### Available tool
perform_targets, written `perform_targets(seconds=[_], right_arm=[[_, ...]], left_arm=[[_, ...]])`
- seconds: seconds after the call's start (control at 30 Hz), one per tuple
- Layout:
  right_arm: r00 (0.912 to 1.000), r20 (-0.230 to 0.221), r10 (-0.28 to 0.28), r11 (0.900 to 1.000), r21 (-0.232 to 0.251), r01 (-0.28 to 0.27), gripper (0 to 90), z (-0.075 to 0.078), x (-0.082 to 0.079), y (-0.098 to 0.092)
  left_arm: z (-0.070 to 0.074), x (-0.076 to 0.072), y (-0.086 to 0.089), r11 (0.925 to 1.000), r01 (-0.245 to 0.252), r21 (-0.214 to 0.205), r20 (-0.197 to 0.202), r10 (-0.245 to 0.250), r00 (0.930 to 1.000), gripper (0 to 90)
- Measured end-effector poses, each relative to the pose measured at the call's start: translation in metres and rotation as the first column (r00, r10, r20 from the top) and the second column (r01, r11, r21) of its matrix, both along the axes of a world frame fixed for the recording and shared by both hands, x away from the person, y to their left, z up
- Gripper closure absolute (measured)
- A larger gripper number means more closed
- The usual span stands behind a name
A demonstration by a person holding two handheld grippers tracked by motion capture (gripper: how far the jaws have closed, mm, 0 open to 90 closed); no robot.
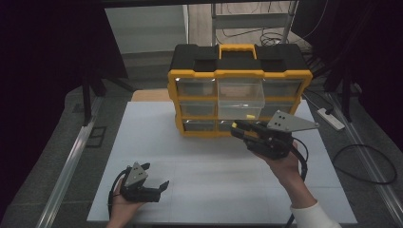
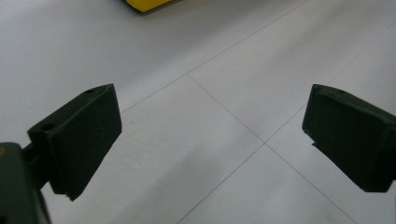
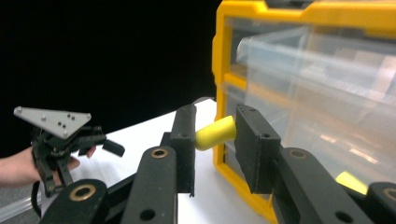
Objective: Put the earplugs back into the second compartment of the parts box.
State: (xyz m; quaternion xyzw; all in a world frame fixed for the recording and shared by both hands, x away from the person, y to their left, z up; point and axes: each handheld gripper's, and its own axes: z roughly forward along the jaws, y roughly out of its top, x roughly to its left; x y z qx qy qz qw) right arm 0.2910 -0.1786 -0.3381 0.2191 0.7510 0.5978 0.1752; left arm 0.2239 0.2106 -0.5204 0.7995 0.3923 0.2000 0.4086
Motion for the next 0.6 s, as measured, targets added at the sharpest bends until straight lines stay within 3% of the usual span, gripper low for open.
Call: perform_targets(seconds=[0.4, 0.6], right_arm=[[0.9988, 0.038, -0.029, 0.9995, -0.012, 0.029, 69.6, 0.035, 0.014, 0.001], [0.9954, 0.058, -0.077, 0.9968, -0.018, 0.078, 69.6, 0.054, 0.028, -0.001]], left_arm=[[0.0, 0.001, -0.001, 1.0, 0.005, 0.001, -0.001, -0.005, 1.0, 4.8], [0.0, 0.002, -0.001, 1.0, 0.007, 0.002, -0.001, -0.007, 1.0, 4.7]])
